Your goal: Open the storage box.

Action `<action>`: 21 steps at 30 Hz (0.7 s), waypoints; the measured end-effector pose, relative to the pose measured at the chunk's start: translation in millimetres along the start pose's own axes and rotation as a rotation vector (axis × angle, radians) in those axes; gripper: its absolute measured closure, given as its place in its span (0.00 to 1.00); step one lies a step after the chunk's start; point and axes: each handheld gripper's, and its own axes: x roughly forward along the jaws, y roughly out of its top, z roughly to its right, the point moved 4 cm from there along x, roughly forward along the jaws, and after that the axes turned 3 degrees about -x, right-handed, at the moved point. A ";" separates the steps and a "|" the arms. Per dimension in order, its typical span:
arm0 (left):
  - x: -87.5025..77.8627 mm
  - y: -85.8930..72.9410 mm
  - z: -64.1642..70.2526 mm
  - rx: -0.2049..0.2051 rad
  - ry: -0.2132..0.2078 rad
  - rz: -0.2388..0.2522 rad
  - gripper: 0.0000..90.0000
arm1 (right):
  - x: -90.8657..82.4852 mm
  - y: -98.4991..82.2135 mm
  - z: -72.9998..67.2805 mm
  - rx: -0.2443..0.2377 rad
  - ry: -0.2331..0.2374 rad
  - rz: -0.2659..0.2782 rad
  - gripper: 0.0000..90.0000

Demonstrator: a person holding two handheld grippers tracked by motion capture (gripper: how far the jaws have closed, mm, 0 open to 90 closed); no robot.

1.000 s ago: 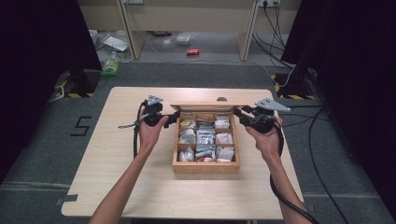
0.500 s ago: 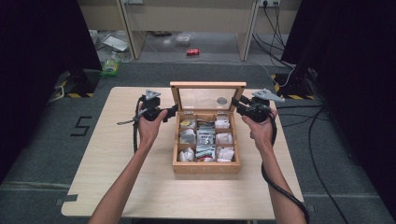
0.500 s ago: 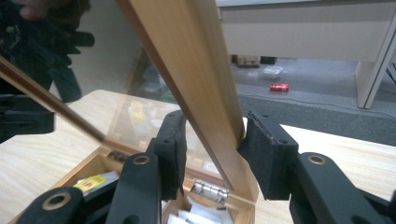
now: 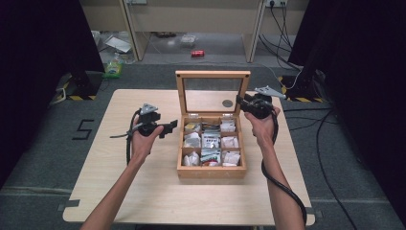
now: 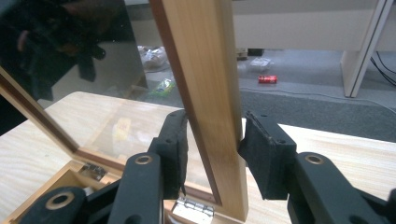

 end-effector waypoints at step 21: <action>-49.2 -90.5 -19.3 0.001 -0.048 -0.112 0.17 | 18.6 -4.4 6.5 0.027 -0.031 -0.067 0.66</action>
